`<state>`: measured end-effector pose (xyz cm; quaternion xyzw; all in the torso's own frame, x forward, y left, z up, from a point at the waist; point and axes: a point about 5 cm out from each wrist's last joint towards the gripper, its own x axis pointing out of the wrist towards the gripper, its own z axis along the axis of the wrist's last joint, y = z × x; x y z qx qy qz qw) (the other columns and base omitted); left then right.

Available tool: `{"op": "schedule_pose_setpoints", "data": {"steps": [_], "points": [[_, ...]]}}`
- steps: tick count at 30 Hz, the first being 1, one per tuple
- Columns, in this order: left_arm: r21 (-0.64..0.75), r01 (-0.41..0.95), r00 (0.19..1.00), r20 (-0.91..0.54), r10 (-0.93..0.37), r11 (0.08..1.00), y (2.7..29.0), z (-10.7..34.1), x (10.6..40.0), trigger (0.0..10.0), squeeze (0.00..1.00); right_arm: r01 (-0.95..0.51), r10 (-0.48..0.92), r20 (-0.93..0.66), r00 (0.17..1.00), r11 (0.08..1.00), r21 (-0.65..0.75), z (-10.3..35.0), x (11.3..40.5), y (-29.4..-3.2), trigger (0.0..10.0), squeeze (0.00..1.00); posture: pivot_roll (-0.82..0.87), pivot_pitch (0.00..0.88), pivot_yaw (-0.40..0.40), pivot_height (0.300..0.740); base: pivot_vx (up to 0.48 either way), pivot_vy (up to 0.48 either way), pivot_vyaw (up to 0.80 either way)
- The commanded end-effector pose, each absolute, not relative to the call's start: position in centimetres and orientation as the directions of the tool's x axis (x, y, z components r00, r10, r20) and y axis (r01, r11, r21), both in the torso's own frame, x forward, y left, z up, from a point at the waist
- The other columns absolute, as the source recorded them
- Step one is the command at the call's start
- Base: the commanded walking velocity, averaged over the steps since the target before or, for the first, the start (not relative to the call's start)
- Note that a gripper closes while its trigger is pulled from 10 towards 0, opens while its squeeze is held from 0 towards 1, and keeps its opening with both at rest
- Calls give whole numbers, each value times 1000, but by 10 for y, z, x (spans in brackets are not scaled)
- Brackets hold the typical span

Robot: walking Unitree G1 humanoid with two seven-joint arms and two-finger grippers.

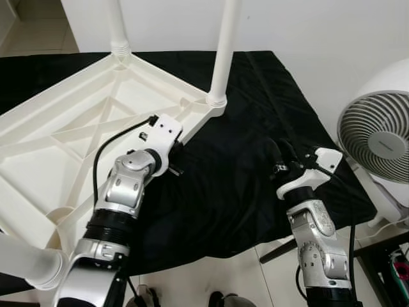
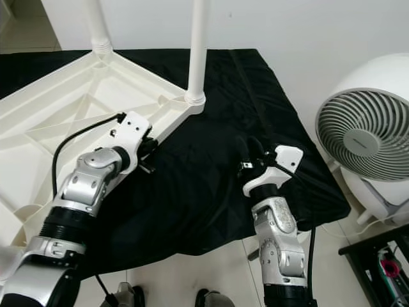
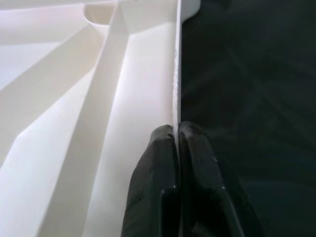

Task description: Building children table

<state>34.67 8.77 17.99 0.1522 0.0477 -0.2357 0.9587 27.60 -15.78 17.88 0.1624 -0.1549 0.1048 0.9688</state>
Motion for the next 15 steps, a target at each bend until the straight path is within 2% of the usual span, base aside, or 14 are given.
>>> {"op": "schedule_pose_setpoints", "data": {"steps": [1,2,3,8,9,10,15], "points": [[217,449,891,-39,-452,867,75,188,340,10000,122,-244,147,329,933,930,276,178,274,-159,10000,0,45,150,-55,740,0,0,0],[217,449,891,-39,-452,867,75,188,340,10000,122,-244,147,329,933,930,276,178,274,-159,10000,0,45,150,-55,740,0,0,0],[203,467,881,-31,-471,861,74,187,337,10000,1000,-244,148,328,933,930,276,178,274,-159,10000,0,45,150,-55,740,0,0,0],[194,504,860,-20,-510,842,72,186,329,10000,1000,-246,151,325,934,929,275,177,274,-158,10000,0,50,151,-59,740,0,0,0],[194,547,830,-1,-558,814,69,185,319,10000,435,-257,164,322,932,927,274,176,276,-156,10000,0,70,150,-69,740,0,0,0],[192,556,823,5,-567,809,69,184,315,10000,0,-264,171,321,932,925,272,176,277,-154,10000,0,73,149,-69,740,0,0,0],[197,563,818,5,-575,803,70,183,308,10000,0,-278,186,320,929,921,272,175,278,-152,10000,0,83,148,-74,740,0,0,0]]}}
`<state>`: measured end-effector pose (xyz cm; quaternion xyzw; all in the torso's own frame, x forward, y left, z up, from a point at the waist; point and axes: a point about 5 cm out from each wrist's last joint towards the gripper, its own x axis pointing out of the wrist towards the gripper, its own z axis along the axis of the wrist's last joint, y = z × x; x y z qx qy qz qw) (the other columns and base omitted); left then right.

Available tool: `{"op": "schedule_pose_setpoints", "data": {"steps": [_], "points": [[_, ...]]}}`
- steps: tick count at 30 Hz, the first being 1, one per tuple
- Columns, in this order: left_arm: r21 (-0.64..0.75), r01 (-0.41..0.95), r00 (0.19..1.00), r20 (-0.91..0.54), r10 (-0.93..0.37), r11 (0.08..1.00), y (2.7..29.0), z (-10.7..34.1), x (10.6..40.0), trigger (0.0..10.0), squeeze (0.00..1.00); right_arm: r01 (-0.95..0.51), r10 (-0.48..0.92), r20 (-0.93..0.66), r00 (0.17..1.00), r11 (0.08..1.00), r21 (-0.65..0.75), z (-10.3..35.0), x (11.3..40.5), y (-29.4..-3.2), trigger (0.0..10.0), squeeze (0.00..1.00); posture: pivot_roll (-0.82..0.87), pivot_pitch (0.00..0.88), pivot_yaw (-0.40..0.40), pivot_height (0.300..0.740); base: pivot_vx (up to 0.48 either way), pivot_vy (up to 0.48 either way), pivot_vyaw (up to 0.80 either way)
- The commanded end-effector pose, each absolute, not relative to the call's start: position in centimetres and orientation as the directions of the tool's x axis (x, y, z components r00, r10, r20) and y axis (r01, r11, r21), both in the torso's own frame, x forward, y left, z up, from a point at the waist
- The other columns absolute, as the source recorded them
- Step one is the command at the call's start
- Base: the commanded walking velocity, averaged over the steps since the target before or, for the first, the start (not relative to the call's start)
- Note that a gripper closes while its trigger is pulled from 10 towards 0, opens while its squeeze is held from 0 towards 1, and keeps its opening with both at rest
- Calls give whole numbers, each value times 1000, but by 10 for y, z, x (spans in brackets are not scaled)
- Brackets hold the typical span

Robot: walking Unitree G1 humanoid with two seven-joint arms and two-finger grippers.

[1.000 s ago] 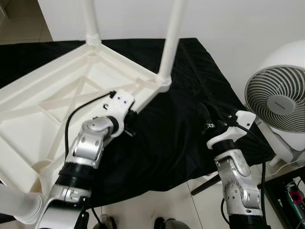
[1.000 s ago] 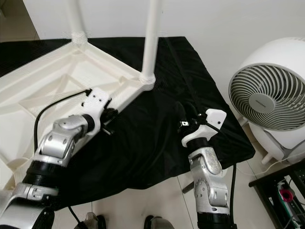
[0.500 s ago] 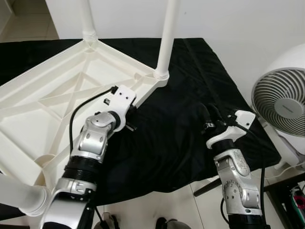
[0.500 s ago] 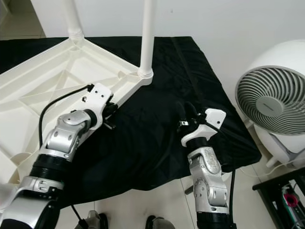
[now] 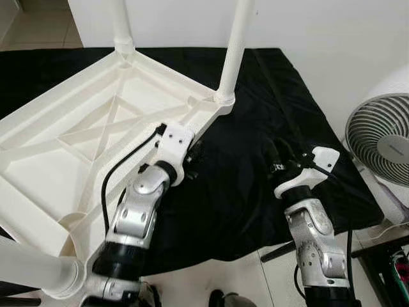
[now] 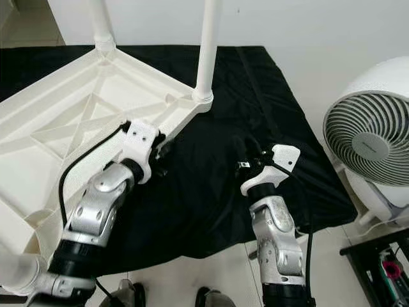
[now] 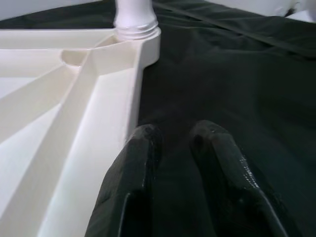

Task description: Building children table

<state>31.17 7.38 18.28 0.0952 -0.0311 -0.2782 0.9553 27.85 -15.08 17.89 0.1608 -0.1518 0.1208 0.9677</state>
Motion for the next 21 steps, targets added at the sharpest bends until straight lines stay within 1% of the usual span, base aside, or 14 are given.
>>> {"op": "schedule_pose_setpoints", "data": {"steps": [1,5,9,11,12,15,16,18,21], "points": [[203,563,817,12,-577,801,70,183,306,10000,0,-281,189,319,929,920,272,175,279,-151,10000,0,87,146,-77,740,0,0,0],[212,565,817,-3,-577,798,74,184,301,10000,0,-290,198,319,927,918,271,175,280,-150,10000,0,92,144,-79,740,0,0,0],[245,566,818,-42,-574,788,84,182,294,10000,0,-295,204,319,926,916,273,175,280,-148,10000,0,101,140,-79,740,0,0,0],[276,558,826,-93,-556,783,94,178,290,10000,0,-301,209,319,925,913,275,175,280,-147,10000,0,102,140,-79,740,0,0,0],[276,558,826,-93,-556,783,94,178,290,10000,0,-301,209,319,925,913,275,175,280,-147,10000,0,102,140,-79,740,0,0,0],[297,542,838,-125,-531,786,101,176,289,10000,0,-303,212,319,924,913,273,174,280,-146,10000,0,104,140,-79,740,0,0,0],[322,526,849,-146,-507,787,107,176,288,10000,0,-306,214,319,923,913,272,174,280,-146,10000,0,108,142,-77,740,0,0,0],[333,520,853,-155,-498,786,109,177,287,10000,0,-307,215,320,923,912,271,174,280,-146,10000,0,108,142,-77,740,0,0,0],[357,466,885,-174,-433,810,118,180,288,10000,0,-307,216,320,923,912,273,174,280,-145,10000,0,111,144,-76,740,0,0,0]]}}
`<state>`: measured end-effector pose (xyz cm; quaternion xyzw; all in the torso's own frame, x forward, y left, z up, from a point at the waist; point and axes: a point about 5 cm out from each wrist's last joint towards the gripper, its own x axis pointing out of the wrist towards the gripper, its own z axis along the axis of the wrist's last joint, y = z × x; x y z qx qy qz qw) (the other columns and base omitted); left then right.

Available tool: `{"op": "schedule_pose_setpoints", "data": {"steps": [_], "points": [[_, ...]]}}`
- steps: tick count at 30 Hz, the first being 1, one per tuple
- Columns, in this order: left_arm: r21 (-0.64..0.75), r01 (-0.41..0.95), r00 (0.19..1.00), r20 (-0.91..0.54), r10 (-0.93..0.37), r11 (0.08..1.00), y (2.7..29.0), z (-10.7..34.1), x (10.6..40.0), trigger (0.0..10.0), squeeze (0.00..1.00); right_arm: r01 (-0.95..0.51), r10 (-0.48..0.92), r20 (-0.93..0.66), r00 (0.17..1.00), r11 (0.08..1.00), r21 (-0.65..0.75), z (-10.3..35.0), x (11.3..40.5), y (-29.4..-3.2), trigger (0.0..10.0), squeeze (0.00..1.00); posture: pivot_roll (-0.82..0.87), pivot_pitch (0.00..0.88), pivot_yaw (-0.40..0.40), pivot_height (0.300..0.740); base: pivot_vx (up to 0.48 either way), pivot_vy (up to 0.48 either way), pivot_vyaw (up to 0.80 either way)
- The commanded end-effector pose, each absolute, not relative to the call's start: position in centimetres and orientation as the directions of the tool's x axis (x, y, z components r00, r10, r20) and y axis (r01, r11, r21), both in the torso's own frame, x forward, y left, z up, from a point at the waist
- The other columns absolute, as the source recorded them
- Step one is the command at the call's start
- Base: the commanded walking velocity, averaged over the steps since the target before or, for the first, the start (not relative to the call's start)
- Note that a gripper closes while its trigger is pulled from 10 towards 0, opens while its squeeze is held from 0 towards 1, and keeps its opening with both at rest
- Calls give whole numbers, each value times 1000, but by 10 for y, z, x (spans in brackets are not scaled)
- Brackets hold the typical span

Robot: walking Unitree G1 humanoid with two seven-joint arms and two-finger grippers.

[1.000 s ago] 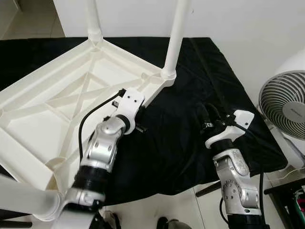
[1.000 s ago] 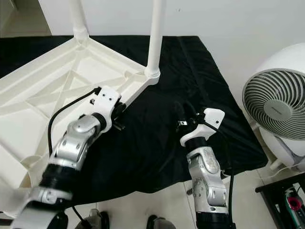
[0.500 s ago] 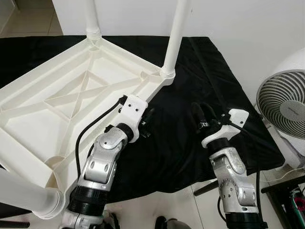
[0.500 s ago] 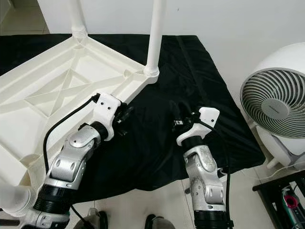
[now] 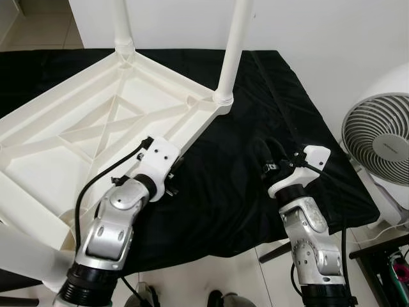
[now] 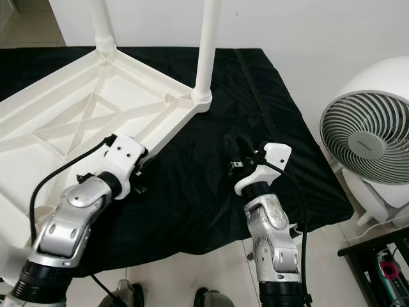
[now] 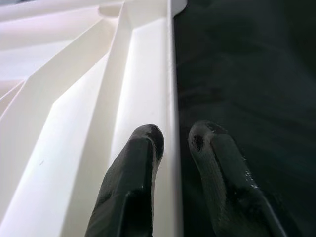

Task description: Building children table

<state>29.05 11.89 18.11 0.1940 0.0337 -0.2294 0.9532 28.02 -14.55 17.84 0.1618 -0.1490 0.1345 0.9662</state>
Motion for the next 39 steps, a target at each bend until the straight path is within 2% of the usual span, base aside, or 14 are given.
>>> {"op": "schedule_pose_setpoints", "data": {"steps": [1,9,17,30,31,32,33,39], "points": [[367,456,890,-182,-418,811,120,181,287,10000,0,-308,216,320,923,911,274,174,280,-145,10000,0,112,146,-76,740,0,0,0],[403,484,875,-241,-420,777,123,179,281,10000,0,-309,216,318,923,909,279,173,280,-144,10000,0,120,151,-78,740,0,0,0],[353,561,827,-283,-486,749,117,181,270,10000,0,-302,212,314,925,912,276,173,280,-145,10000,0,121,163,-76,740,0,0,0],[384,519,839,-401,-368,764,130,166,274,10000,0,-294,201,316,927,914,279,173,278,-146,10000,0,110,168,-63,740,0,0,0],[380,514,839,-409,-359,769,131,166,274,3373,0,-292,199,316,928,915,280,173,278,-146,10000,0,108,168,-62,740,0,0,0],[380,511,840,-409,-356,771,131,166,275,3373,0,-290,198,316,928,915,281,173,278,-146,10000,0,108,168,-62,740,0,0,0],[384,507,845,-399,-357,772,131,167,275,0,0,-290,197,316,928,915,280,173,278,-146,10000,0,109,169,-63,740,0,0,0],[399,483,861,-376,-341,779,127,171,285,0,0,-289,196,317,928,916,280,174,279,-146,10000,0,106,168,-62,740,0,0,0]]}}
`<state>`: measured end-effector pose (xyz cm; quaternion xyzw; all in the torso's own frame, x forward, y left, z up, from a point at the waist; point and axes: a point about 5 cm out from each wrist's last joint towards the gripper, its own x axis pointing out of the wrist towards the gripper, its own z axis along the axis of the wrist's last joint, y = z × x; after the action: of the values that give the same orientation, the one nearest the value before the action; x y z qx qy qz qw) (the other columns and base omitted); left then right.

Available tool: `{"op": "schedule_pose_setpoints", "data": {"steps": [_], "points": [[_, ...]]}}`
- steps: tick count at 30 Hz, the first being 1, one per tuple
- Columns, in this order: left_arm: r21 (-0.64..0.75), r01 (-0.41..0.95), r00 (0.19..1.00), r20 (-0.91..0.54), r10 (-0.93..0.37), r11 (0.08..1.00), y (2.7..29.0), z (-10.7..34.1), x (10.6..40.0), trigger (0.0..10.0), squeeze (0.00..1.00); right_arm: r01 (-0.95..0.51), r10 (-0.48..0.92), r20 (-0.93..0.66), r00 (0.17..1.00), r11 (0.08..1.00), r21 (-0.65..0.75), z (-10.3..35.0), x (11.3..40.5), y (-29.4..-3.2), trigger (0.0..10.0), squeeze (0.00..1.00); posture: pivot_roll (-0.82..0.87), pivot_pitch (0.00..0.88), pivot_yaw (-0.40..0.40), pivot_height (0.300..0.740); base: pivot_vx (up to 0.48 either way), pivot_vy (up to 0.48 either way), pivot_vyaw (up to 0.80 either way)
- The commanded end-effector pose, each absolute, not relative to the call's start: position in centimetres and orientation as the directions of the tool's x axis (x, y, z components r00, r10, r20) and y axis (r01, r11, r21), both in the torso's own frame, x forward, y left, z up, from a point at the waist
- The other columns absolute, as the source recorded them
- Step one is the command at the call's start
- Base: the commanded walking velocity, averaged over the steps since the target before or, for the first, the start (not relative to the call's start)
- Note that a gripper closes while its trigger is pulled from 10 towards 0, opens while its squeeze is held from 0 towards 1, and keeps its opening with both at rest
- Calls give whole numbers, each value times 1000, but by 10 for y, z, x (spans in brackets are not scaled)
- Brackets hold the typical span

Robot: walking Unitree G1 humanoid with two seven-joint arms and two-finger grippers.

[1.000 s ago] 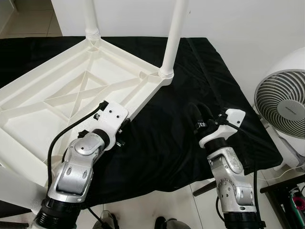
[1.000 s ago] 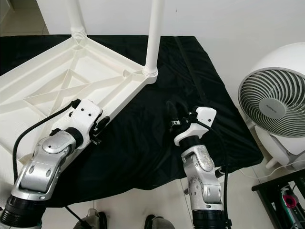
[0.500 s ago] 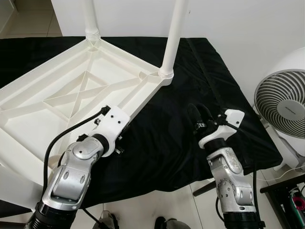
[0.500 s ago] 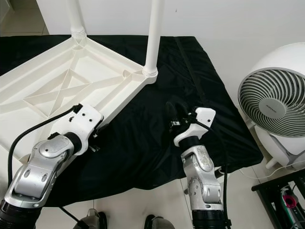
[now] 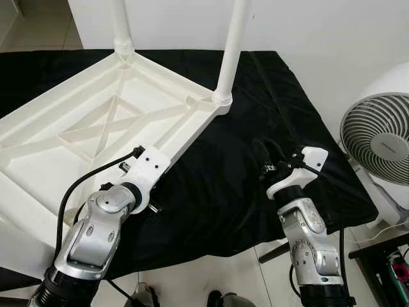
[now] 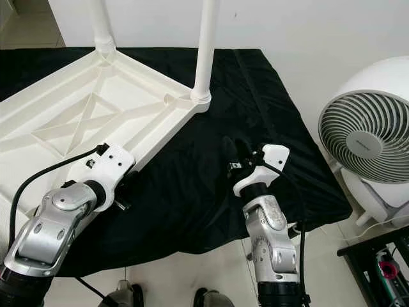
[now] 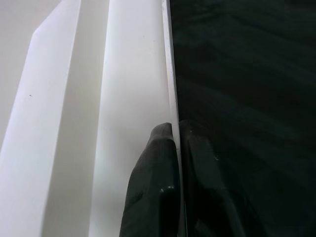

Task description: Building children table

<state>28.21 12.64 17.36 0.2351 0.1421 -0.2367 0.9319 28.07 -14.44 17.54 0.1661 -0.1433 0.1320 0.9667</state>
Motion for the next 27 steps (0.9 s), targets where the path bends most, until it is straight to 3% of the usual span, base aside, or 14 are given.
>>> {"op": "schedule_pose_setpoints", "data": {"steps": [1,9,22,23,26,27], "points": [[398,477,865,-370,-338,784,126,172,288,0,0,-289,195,318,928,915,282,174,279,-146,10000,0,107,168,-63,740,0,0,0],[432,439,888,-341,-309,788,126,177,309,0,0,-290,194,322,927,914,284,175,281,-145,10000,0,98,160,-63,740,0,0,0],[499,295,941,-298,-158,815,152,177,345,0,0,-278,176,332,927,916,288,178,280,-146,10000,0,80,157,-53,740,0,0,0],[501,287,945,-289,-155,816,152,178,346,2471,0,-278,177,332,926,917,287,178,280,-146,10000,0,80,157,-54,740,0,0,0],[509,287,946,-283,-157,812,152,179,347,2392,0,-278,177,332,926,916,288,178,280,-146,10000,0,80,157,-55,740,0,0,0],[515,292,947,-272,-170,806,150,181,347,4000,0,-278,177,332,926,917,286,178,280,-146,10000,0,80,157,-54,740,0,0,0]]}}
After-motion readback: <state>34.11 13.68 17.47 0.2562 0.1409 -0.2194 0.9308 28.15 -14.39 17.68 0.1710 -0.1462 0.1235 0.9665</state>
